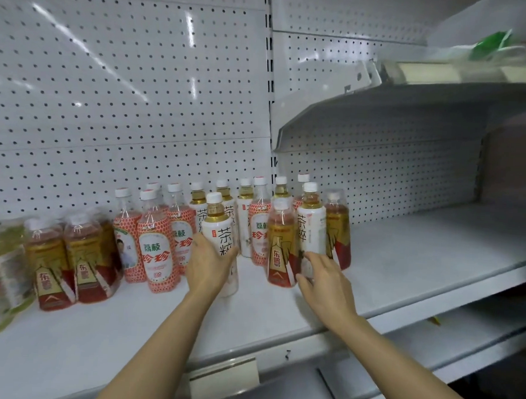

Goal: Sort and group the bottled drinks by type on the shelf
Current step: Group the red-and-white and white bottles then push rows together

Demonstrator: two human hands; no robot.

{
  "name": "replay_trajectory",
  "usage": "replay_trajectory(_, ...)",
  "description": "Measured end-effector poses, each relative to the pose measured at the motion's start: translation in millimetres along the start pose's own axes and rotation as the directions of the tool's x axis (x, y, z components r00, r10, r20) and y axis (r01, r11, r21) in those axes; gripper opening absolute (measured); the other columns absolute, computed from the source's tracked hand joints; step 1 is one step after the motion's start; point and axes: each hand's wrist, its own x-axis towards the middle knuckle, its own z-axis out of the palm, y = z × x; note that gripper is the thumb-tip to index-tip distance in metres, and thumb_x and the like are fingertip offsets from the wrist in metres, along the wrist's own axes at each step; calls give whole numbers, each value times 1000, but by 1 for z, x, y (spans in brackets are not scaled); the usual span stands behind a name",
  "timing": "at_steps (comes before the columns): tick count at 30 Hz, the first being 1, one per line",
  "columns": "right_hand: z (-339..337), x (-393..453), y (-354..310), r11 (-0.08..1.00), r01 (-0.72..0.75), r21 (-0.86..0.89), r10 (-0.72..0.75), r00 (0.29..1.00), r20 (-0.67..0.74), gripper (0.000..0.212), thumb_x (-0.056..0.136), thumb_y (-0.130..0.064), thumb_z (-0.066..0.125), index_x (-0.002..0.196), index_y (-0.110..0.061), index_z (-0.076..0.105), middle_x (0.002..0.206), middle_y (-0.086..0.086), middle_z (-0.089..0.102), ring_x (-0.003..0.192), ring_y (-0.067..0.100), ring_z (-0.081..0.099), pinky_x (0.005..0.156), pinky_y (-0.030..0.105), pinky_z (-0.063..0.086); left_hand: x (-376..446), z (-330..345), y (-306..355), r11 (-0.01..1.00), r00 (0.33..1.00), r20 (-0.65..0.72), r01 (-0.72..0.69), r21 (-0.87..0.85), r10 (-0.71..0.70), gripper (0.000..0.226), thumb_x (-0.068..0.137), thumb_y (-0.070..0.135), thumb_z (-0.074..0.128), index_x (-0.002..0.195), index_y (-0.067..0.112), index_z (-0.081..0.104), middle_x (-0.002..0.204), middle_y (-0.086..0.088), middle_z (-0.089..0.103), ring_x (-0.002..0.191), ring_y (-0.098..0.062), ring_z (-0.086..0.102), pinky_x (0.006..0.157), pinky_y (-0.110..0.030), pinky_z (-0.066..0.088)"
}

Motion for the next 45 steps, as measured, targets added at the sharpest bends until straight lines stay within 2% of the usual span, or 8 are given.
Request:
replay_trajectory(10,1,7,33,991,-92,-92,85,993,-82,40,89,-29,62,126,-16,56,119,2,63,104,19,58,80,30,49,46,35,-6,994,994,10,106,-21,-105,82,78,35,80,135,0,33,132,-22,48,121,-43,50,96,-55,47)
replay_trajectory(15,-3,24,51,976,-169,-140,152,980,-126,31,86,-26,62,114,-12,59,106,7,64,95,26,58,69,34,47,10,37,41,973,934,-291,-227,-31,209,80,84,33,72,145,4,30,148,-17,35,138,-33,30,116,-47,27)
replay_trajectory(17,-7,35,56,964,-216,-156,195,971,-141,32,88,-28,59,116,-11,57,108,9,61,98,27,57,69,33,44,-3,49,54,958,953,-135,-281,-51,272,77,83,37,72,143,8,33,146,-11,37,137,-27,33,114,-42,29)
replay_trajectory(20,-12,50,64,958,-288,-6,283,946,-160,45,86,-25,65,124,-7,48,120,13,53,106,30,54,74,34,44,-13,73,54,989,957,280,-33,-147,73,90,68,44,80,139,12,36,138,-6,44,131,-26,43,108,-46,42)
replay_trajectory(23,-13,67,75,919,-342,198,362,929,-76,70,77,-25,76,133,-7,37,132,14,42,119,30,48,91,40,47,-23,86,49,988,904,427,91,-121,-31,86,66,40,85,134,13,38,133,-6,53,122,-28,53,100,-48,50)
replay_trajectory(28,-4,84,87,834,-350,427,349,934,84,75,72,-26,81,130,-14,35,126,7,52,112,24,55,93,41,49,-31,88,52,985,917,396,115,-126,-56,80,72,38,82,134,13,38,130,-6,57,117,-28,56,98,-45,51)
replay_trajectory(33,-2,91,96,806,-374,458,364,924,114,76,66,-23,85,126,-16,39,121,7,56,108,25,57,92,41,50,-41,73,50,982,928,369,103,-159,-37,77,69,47,80,131,17,43,120,-1,63,107,-21,62,92,-40,55)
replay_trajectory(45,-23,39,70,767,-260,586,402,907,-124,64,69,-27,77,124,-14,45,122,12,54,103,27,59,84,41,52,-85,-18,14,969,993,-3,110,-222,-114,68,60,51,72,117,26,44,105,5,59,91,-12,61,76,-33,58)
